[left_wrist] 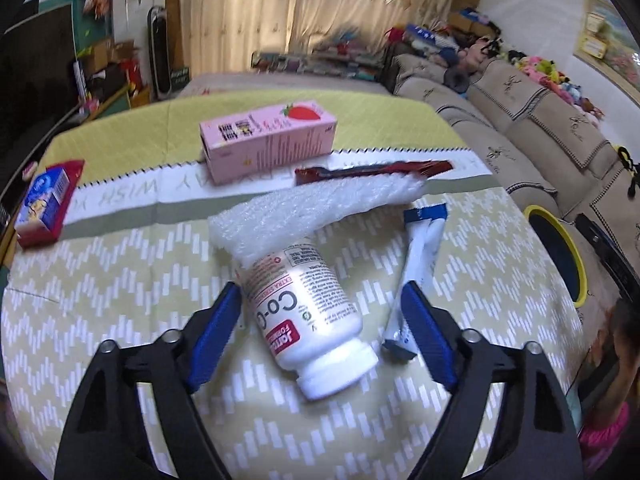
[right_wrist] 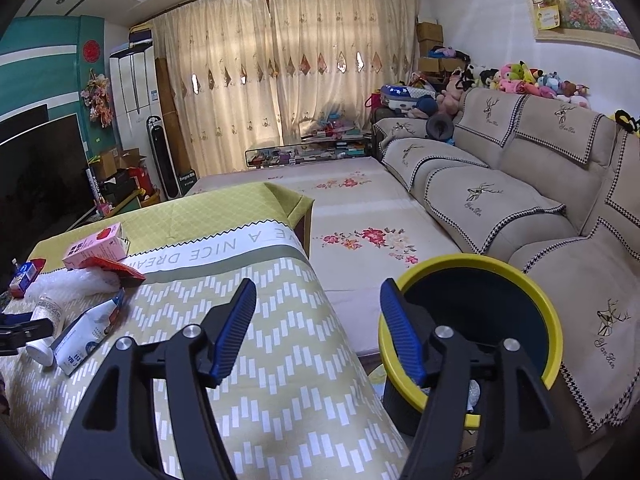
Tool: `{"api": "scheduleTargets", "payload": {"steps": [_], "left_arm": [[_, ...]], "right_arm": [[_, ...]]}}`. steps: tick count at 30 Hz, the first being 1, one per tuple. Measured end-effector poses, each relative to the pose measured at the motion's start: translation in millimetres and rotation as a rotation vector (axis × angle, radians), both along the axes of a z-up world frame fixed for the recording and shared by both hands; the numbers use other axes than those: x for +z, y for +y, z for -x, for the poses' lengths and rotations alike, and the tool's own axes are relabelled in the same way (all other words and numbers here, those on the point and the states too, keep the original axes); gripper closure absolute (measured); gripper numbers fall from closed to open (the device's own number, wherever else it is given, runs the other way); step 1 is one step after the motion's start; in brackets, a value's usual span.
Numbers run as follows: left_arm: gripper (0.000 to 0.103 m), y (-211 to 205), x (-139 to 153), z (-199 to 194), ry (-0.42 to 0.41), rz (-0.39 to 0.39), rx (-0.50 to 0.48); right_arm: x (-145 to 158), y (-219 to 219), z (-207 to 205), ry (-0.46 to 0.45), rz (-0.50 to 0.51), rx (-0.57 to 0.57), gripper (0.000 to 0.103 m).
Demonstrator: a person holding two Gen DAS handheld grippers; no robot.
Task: Collect trash
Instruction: 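Reach the left gripper to the white supplement bottle and grasp it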
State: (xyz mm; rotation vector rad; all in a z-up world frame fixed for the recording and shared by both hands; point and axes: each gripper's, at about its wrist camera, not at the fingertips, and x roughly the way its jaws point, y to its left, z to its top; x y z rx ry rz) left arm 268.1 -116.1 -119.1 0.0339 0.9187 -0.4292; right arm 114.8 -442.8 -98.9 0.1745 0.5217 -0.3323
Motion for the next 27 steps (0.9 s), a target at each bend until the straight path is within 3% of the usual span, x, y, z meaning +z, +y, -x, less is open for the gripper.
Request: {"api": "scheduleTargets", "payload": {"steps": [3, 9, 20, 22, 27], "left_arm": [[0.038, -0.8, -5.0, -7.6, 0.026, -0.002, 0.014], [0.046, 5.3, -7.4, -15.3, 0.037, -0.031, 0.015], [0.046, 6.9, -11.8, -20.5, 0.052, -0.062, -0.018], [0.055, 5.1, -16.3, -20.2, 0.063, -0.065, -0.031], [0.056, 14.2, -13.3, -8.9, 0.054, -0.066, -0.037]], "right_arm": [[-0.9, -0.4, -1.0, 0.000, -0.011, -0.001, 0.041], [-1.2, -2.6, -2.0, 0.007, -0.020, -0.003, 0.041], [-2.8, -3.1, -4.3, 0.022, -0.020, -0.003, 0.038], [-3.2, -3.0, -5.2, 0.026, -0.021, -0.002, 0.038], [-4.2, -2.2, -6.1, 0.023, -0.022, 0.000, 0.038]]}}
